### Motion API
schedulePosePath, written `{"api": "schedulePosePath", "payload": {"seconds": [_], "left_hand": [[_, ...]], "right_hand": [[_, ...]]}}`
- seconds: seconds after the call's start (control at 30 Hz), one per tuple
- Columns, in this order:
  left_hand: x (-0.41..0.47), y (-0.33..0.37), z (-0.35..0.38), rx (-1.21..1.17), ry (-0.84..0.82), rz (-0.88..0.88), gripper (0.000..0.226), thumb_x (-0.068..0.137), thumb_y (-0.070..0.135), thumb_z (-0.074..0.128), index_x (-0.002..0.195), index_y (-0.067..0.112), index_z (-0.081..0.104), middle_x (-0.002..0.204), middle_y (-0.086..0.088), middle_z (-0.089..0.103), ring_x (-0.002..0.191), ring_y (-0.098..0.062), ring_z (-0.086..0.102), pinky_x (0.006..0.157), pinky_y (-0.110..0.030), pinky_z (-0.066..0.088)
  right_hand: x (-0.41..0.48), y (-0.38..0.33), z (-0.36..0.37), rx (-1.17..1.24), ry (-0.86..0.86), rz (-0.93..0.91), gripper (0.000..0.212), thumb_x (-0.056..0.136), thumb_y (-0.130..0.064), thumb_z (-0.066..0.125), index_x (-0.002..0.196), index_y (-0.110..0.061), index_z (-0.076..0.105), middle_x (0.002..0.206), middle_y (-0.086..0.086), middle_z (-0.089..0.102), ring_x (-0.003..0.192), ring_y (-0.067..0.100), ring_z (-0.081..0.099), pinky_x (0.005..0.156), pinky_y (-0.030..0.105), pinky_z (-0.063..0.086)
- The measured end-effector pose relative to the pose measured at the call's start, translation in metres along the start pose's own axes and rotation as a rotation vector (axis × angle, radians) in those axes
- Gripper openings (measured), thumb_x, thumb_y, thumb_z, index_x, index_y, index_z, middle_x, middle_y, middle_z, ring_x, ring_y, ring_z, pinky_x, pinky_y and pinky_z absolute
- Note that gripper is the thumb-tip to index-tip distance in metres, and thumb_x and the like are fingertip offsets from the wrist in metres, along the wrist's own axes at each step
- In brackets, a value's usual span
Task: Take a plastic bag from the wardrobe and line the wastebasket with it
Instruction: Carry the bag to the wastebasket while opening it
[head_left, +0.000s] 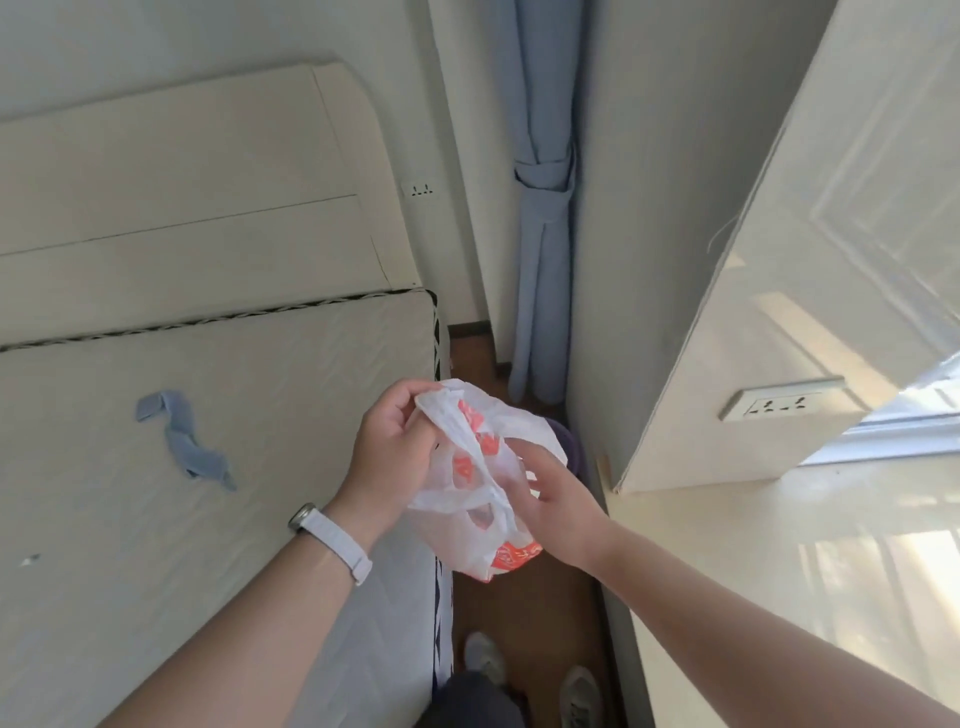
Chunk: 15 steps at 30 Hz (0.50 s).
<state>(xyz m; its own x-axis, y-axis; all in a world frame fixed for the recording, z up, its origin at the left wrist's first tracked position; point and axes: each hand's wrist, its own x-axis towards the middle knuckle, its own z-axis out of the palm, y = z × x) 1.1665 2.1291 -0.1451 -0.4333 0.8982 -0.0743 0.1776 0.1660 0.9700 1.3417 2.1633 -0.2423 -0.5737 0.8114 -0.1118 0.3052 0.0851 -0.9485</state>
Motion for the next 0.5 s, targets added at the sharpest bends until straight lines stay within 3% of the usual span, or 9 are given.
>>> {"api": "schedulePosePath", "payload": {"seconds": [0.3, 0.4, 0.5], "left_hand": [[0.124, -0.032, -0.01, -0.066, -0.064, -0.028, 0.026, 0.094, 0.013, 0.059, 0.085, 0.036, 0.067, 0.091, 0.005, 0.07, 0.09, -0.018, 0.067, 0.072, -0.031, 0.055], [0.172, -0.044, -0.017, -0.1, -0.114, -0.049, 0.023, 0.093, 0.011, 0.059, 0.089, 0.032, 0.068, 0.094, 0.005, 0.07, 0.092, -0.019, 0.067, 0.074, -0.034, 0.057], [0.219, -0.055, -0.025, -0.11, -0.165, -0.061, 0.014, 0.094, 0.016, 0.059, 0.095, 0.028, 0.067, 0.094, 0.006, 0.07, 0.091, -0.017, 0.067, 0.071, -0.03, 0.057]], "right_hand": [[0.102, 0.004, -0.001, -0.092, -0.003, 0.122, 0.038, 0.099, -0.054, 0.046, 0.136, -0.045, 0.048, 0.134, -0.031, 0.051, 0.125, -0.004, 0.048, 0.107, 0.027, 0.041], [0.143, 0.006, 0.0, -0.148, 0.019, 0.202, 0.041, 0.099, -0.051, 0.047, 0.139, -0.043, 0.047, 0.137, -0.031, 0.049, 0.126, -0.005, 0.046, 0.11, 0.027, 0.039], [0.185, 0.004, 0.004, -0.185, 0.003, 0.267, 0.041, 0.099, -0.05, 0.048, 0.139, -0.043, 0.045, 0.13, -0.038, 0.044, 0.121, -0.006, 0.045, 0.105, 0.018, 0.038]]}}
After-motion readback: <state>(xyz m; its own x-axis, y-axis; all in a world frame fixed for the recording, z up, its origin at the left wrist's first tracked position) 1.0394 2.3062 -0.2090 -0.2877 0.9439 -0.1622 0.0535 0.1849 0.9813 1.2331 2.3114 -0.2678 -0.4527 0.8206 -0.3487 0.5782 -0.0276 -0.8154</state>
